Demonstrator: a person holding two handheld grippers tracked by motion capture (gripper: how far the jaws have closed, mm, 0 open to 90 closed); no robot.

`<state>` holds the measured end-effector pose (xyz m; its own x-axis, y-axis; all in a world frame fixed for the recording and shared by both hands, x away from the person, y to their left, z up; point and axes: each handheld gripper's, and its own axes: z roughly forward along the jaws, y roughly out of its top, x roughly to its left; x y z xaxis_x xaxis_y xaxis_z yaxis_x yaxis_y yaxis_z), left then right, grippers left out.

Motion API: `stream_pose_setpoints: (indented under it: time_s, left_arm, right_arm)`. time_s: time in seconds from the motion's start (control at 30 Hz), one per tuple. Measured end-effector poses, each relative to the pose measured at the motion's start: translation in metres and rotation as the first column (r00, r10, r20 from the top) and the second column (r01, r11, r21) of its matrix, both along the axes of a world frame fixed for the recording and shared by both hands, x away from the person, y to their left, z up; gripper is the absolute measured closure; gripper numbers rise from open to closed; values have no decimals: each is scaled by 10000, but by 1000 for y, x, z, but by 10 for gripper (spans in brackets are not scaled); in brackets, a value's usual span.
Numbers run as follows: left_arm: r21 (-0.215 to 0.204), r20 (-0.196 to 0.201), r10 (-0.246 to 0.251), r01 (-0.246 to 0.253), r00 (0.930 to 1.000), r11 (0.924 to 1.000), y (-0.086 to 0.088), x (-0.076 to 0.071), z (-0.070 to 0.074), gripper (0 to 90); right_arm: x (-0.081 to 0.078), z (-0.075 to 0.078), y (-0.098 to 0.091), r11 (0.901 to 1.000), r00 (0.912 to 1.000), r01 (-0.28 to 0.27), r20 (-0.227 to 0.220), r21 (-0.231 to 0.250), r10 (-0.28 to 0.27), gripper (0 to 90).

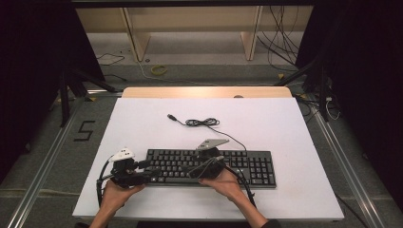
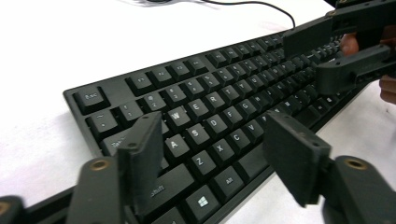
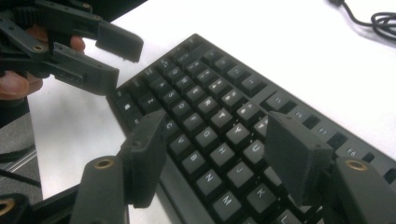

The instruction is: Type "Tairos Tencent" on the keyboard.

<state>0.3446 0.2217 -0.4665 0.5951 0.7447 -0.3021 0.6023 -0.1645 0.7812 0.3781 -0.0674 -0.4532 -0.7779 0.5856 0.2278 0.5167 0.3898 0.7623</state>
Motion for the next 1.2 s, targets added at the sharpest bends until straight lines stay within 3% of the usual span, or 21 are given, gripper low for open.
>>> stream_pose_setpoints:
  time_s: [0.17,0.43,0.63,0.93,1.2]
  left_arm:
    - [211,-160,40,-36,9999,9998,1,0,0,508]
    - [844,-467,33,6,9989,9964,0,0,-1,733]
    - [1167,-638,-29,103,9980,9931,1,1,-2,836]
    - [1453,-735,-14,121,9973,9893,1,2,-4,890]
    - [1617,-926,-46,195,9957,9866,1,3,-7,891]
  right_arm:
    - [5,1,3,10000,10000,34,10,-54,-34,453]
    - [10,-2,11,9994,10000,37,64,-346,-35,645]
    - [15,-4,19,9990,10000,25,38,-453,-24,773]
    - [20,-8,27,9980,10000,14,-61,-634,-18,893]
    - [25,-15,33,9966,9998,25,-178,-825,-40,900]
